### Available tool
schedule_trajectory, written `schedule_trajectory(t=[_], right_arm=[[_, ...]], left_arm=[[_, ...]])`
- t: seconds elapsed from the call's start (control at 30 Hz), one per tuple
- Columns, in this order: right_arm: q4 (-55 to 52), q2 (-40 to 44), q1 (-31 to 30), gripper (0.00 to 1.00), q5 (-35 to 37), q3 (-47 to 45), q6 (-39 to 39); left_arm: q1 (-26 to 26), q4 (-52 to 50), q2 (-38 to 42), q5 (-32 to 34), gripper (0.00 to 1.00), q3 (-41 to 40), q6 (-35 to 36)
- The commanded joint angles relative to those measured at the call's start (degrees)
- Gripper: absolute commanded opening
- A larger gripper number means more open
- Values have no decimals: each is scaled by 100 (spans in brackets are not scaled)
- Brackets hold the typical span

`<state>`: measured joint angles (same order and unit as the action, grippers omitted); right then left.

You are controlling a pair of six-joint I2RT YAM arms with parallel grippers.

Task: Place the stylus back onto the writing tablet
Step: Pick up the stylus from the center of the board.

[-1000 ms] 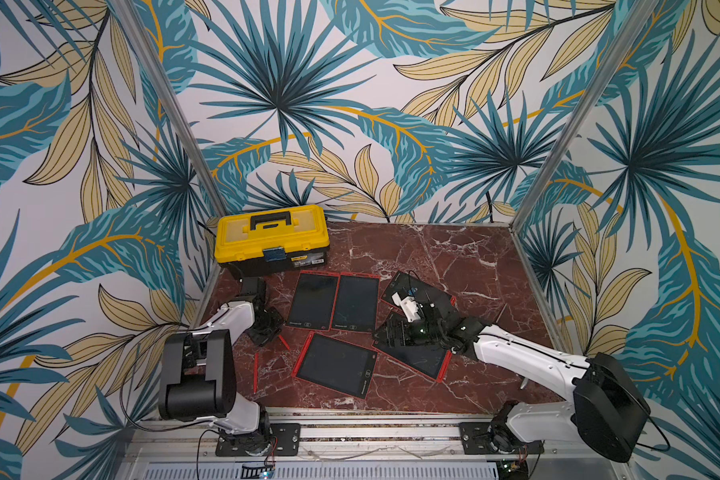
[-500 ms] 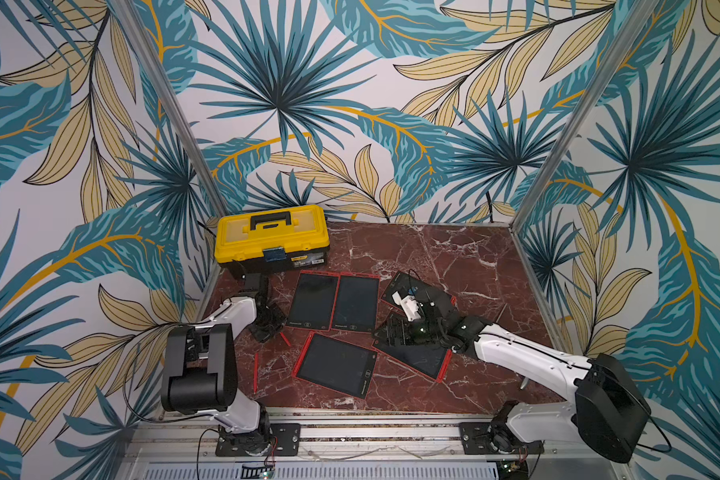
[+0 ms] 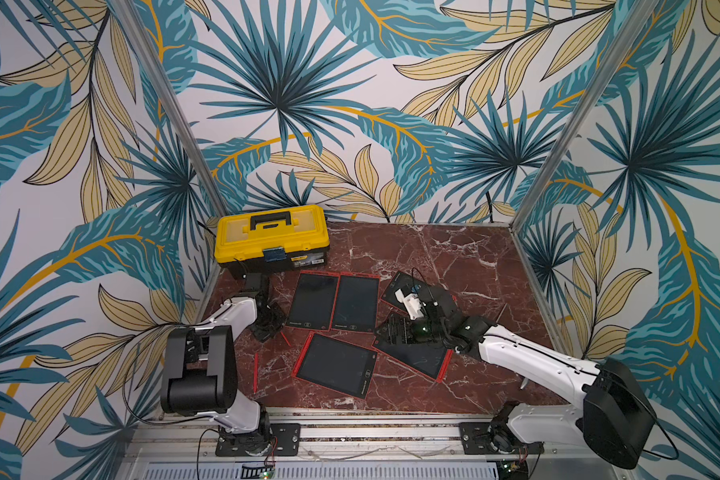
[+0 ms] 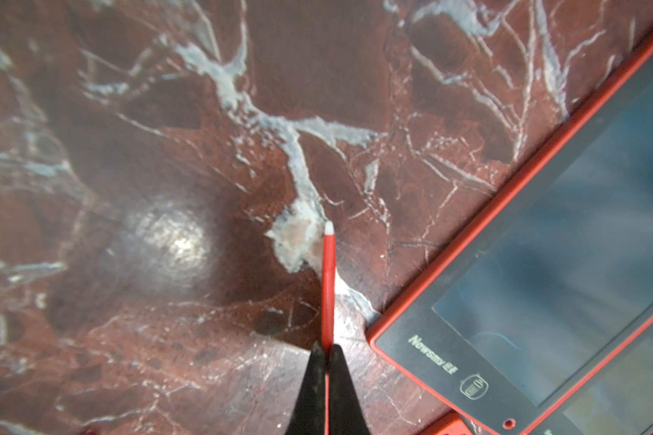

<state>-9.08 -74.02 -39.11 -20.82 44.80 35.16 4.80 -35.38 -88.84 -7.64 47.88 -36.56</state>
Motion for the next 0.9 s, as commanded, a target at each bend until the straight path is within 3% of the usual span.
schedule_trajectory(t=[0.0, 0.33, 0.87], right_arm=[[-15, 76, -28, 99, 68, 64, 17], [-41, 125, -31, 99, 113, 51, 35], [-76, 274, -28, 99, 183, -40, 28]], left_arm=[[-29, -374, -38, 241, 0, -151, 122], [-23, -382, -116, 241, 0, -112, 166], [-198, -479, -481, 504, 11, -78, 156]])
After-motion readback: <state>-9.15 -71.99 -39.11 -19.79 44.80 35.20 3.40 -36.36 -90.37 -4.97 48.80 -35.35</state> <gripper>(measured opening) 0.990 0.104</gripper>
